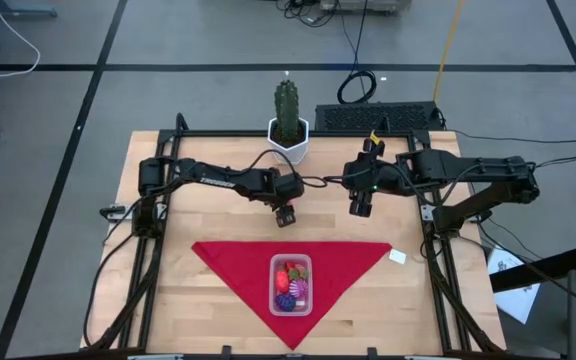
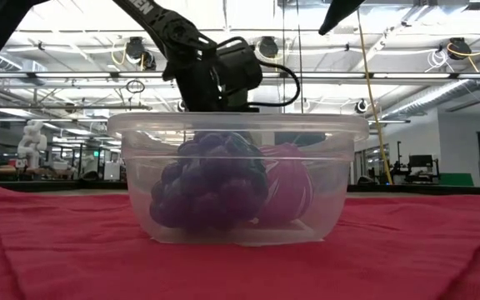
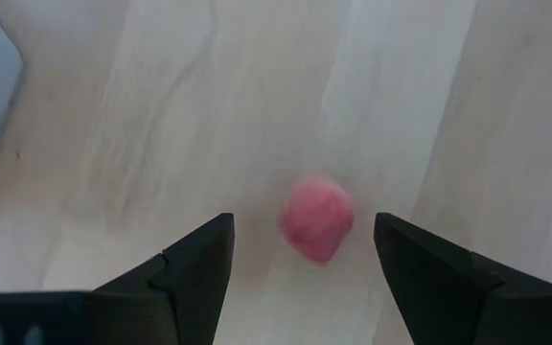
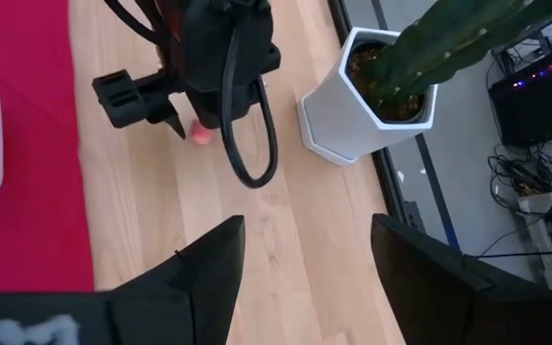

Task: Pick and placing Produce into tupperware
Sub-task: Put the apricot into the transparent bin

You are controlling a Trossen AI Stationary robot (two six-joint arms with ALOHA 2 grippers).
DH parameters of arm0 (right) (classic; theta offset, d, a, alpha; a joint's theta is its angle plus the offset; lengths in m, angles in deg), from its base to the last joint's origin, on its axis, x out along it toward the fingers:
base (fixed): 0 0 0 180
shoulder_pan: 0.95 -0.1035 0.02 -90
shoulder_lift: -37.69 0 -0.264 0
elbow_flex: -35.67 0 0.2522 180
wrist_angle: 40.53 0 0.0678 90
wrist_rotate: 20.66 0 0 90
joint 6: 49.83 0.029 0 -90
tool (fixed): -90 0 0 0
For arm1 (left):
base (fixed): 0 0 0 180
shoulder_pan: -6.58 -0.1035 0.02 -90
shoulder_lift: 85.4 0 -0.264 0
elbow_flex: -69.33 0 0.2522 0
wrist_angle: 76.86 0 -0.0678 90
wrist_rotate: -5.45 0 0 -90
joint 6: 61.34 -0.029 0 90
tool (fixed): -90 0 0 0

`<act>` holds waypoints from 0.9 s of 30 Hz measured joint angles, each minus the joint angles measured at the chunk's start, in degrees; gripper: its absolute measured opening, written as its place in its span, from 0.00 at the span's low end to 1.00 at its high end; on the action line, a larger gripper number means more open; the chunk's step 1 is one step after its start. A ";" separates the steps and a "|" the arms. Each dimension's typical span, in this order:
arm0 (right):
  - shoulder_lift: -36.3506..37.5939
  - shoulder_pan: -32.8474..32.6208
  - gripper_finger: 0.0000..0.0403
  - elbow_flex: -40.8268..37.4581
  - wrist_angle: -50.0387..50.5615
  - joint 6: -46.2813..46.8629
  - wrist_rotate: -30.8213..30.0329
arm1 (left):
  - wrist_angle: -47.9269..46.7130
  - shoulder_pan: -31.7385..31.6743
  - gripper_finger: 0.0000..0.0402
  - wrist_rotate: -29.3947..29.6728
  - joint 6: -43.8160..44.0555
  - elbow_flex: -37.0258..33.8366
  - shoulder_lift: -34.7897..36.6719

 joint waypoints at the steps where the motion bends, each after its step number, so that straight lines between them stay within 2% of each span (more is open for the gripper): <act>1: 0.00 0.00 0.54 0.00 0.00 0.00 0.00 | -0.35 -0.01 0.64 -0.04 -0.01 -0.01 -0.11; 21: 0.00 0.00 0.54 0.00 -0.68 0.00 0.02 | 1.44 0.00 0.64 -0.26 -0.49 0.12 -2.70; 24: 0.00 0.00 0.54 0.00 -0.92 0.00 0.02 | 1.25 0.10 0.60 -0.31 -0.58 0.12 -2.74; 27: 0.00 0.00 0.54 0.00 -1.73 0.00 0.02 | 1.30 0.18 0.51 -0.49 -0.66 0.12 -2.79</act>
